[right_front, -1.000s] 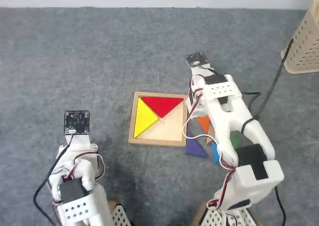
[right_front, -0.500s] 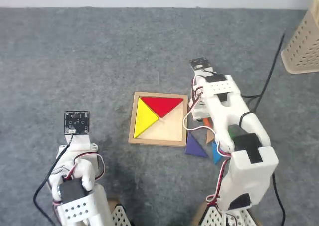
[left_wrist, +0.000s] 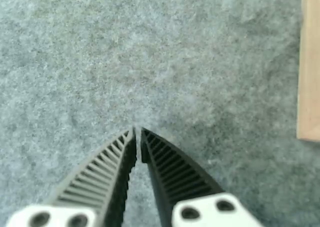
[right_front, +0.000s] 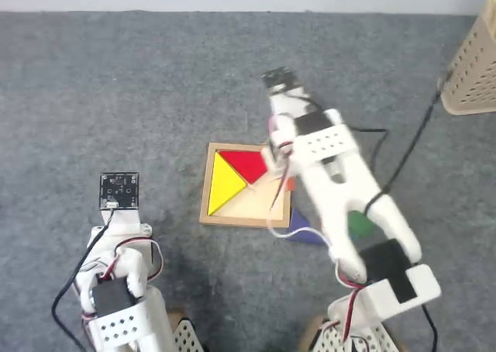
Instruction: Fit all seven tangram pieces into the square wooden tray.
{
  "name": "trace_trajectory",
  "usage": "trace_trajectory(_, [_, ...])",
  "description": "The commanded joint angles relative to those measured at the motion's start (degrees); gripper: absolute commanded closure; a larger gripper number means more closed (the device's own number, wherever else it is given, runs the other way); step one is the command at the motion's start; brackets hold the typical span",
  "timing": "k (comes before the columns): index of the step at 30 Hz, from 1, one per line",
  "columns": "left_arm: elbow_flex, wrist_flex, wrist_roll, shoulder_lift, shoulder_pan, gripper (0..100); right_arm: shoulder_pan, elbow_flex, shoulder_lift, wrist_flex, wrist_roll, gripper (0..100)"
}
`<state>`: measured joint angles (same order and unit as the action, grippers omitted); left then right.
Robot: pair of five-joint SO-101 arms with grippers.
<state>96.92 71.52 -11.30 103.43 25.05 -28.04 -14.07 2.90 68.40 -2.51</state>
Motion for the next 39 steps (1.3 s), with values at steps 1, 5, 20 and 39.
trace_trajectory(1, [-0.4,0.4,-0.3,0.8,0.2,99,-3.5,3.7,0.4,-1.0,-4.0,99.2])
trace_trajectory(5, [-0.4,0.4,-0.3,0.8,0.2,99,-5.7,3.5,5.0,-3.8,-5.8,99.2])
trace_trajectory(20, [-0.4,0.4,-0.3,0.8,0.2,99,-5.0,3.7,5.4,-2.8,-5.3,82.3])
trace_trajectory(39, [-0.4,0.4,-0.3,0.8,0.2,99,2.0,3.1,2.6,-2.7,-5.2,83.3])
